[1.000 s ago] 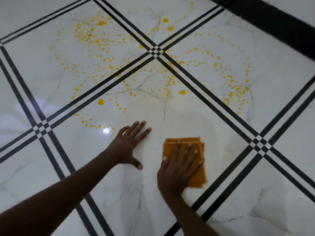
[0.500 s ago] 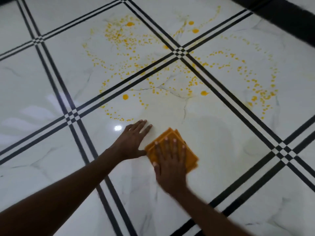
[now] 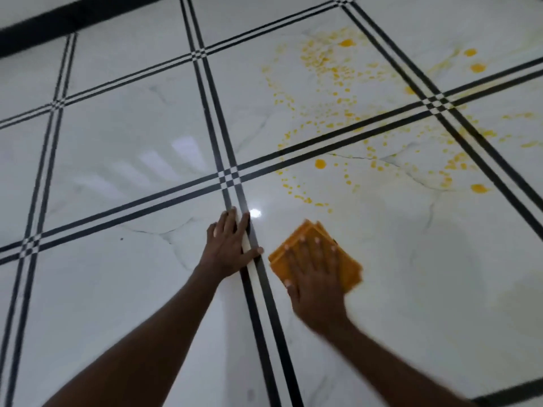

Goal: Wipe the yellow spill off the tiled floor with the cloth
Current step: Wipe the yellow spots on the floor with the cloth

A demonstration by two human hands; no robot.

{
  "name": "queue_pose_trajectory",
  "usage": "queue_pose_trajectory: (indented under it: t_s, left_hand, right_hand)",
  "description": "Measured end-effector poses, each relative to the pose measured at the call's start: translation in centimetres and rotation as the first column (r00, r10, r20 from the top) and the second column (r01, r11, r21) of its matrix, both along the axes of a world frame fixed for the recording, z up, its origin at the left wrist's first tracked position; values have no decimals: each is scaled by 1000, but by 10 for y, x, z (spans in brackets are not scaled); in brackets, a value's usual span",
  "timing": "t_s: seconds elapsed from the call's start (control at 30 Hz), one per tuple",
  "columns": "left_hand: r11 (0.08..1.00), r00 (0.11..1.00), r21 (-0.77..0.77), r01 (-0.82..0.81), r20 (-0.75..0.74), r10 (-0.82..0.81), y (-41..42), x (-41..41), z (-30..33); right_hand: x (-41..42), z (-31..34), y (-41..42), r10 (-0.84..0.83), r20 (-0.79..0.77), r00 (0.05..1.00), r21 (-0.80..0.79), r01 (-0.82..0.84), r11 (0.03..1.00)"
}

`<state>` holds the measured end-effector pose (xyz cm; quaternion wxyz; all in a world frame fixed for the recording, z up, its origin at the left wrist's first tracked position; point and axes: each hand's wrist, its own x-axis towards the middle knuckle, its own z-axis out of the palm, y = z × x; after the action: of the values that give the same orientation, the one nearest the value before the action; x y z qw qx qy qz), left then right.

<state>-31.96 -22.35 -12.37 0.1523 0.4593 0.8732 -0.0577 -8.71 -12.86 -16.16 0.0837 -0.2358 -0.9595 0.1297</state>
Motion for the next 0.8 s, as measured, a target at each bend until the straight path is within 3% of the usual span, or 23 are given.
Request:
queue_pose_trajectory:
  t_s: [0.07, 0.1, 0.17, 0.23, 0.3, 0.37, 0.43, 0.57, 0.7, 0.73, 0.8]
  left_hand:
    - [999, 999, -2, 48, -3, -48, 3, -10, 1]
    - [997, 997, -22, 73, -4, -73, 2, -14, 1]
    - [993, 994, -45, 110, 17, -109, -1, -21, -1]
    - [991, 992, -41, 124, 44, -122, -1, -22, -2]
    - [992, 993, -57, 111, 46, -109, 3, -20, -3]
    - [996, 997, -60, 63, 55, -60, 3, -18, 2]
    - [996, 996, -78, 43, 79, -37, 6, -13, 8]
    - [996, 996, -88, 21, 91, -13, 10, -9, 15]
    - [997, 993, -54, 47, 112, -40, 4, -16, 5]
    - [998, 992, -38, 43, 120, -38, 2, -18, 3]
    - [999, 992, -1, 44, 118, -43, 0, -23, -5]
  right_hand:
    - [-31, -9, 62, 272, 47, 961, 70, -275, 959]
    - [-41, -13, 97, 282, 68, 957, 64, -286, 956]
    - [-45, -18, 153, 53, 54, 997, 37, -55, 998]
    - [-38, -18, 168, -260, 10, 966, 52, 259, 964]
    - [-30, -15, 140, -489, -4, 872, 64, 488, 870]
    - [-22, -3, 85, -560, 21, 828, 52, 559, 828]
    - [-5, 5, 25, -461, 91, 882, 44, 459, 887]
    - [6, 14, -20, -35, 157, 987, 15, 33, 999]
    - [-55, 3, 59, 441, 105, 892, 8, -444, 896]
    - [-84, -6, 92, 440, 88, 894, 46, -445, 894]
    - [-141, -14, 164, 258, 57, 964, 139, -263, 955]
